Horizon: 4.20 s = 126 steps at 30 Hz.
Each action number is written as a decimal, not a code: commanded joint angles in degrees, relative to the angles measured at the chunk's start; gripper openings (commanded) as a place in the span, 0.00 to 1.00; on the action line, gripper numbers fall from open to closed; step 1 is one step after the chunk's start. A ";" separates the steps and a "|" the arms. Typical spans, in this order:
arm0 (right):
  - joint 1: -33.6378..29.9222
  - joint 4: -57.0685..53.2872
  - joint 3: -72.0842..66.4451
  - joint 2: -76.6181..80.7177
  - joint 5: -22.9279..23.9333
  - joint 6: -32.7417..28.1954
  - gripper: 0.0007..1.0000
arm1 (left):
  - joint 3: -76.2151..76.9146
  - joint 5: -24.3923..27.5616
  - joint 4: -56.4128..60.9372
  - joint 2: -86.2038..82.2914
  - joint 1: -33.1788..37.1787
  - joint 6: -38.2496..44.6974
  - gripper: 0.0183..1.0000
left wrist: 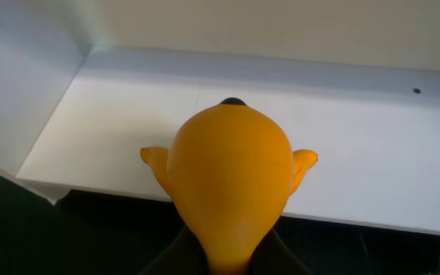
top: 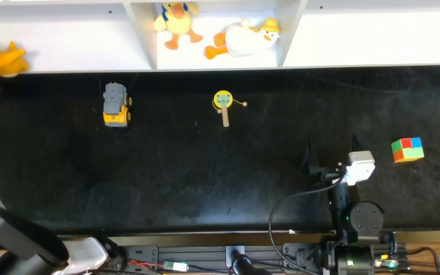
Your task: Store Toys
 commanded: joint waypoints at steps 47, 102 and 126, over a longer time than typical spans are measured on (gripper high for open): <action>0.26 0.22 -0.74 -0.42 0.24 -0.13 0.99 | 5.95 -6.82 3.54 10.43 -7.13 3.21 0.08; 0.26 0.22 -0.74 -0.42 0.24 -0.13 1.00 | 5.95 -6.19 6.69 11.28 -7.21 3.02 0.22; 0.26 0.22 -0.74 -0.42 0.24 -0.13 1.00 | 5.92 -6.84 -3.19 2.75 -4.85 5.01 0.13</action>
